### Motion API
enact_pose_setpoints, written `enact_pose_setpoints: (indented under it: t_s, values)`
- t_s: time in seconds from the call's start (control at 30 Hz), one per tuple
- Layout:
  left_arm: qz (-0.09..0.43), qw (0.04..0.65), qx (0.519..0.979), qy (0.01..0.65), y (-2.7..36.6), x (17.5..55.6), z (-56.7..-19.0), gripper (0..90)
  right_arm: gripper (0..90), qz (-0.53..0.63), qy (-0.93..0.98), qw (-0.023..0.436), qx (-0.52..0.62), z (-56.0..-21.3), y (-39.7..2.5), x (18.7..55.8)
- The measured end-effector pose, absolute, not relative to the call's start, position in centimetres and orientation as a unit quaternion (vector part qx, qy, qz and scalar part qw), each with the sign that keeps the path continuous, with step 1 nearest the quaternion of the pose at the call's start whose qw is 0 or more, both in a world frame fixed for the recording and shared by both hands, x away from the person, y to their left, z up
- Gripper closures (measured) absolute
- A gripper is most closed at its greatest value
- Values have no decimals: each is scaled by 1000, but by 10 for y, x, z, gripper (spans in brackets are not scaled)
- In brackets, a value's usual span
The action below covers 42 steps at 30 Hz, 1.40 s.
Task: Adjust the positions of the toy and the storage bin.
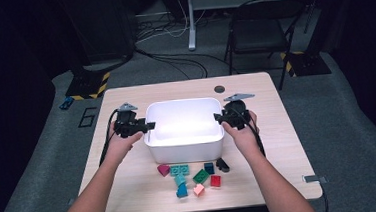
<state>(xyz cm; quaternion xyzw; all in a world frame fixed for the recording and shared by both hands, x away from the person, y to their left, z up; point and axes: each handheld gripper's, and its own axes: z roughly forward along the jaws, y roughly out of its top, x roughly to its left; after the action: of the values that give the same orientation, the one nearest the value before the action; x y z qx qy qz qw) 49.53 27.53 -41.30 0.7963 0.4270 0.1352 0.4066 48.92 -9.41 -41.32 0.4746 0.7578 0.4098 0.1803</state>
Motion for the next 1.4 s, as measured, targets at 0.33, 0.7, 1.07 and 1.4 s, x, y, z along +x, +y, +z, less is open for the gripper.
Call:
enact_pose_setpoints:
  t_s: [0.33, 0.7, 1.07, 1.4]
  values:
    - [141, 405, 794, 431, 271, 516, -412, 574, 644, 401, 759, 194, 474, -413, -94, 506]
    - [137, 410, 790, 434, 267, 526, -410, 547, 568, 394, 765, 210, 465, -409, -89, 521]
    - [161, 446, 778, 413, 286, 495, -383, 440, 431, 425, 760, 225, 437, -380, -104, 485]
    - [178, 453, 779, 396, 319, 456, -372, 434, 460, 428, 778, 202, 413, -371, -124, 443]
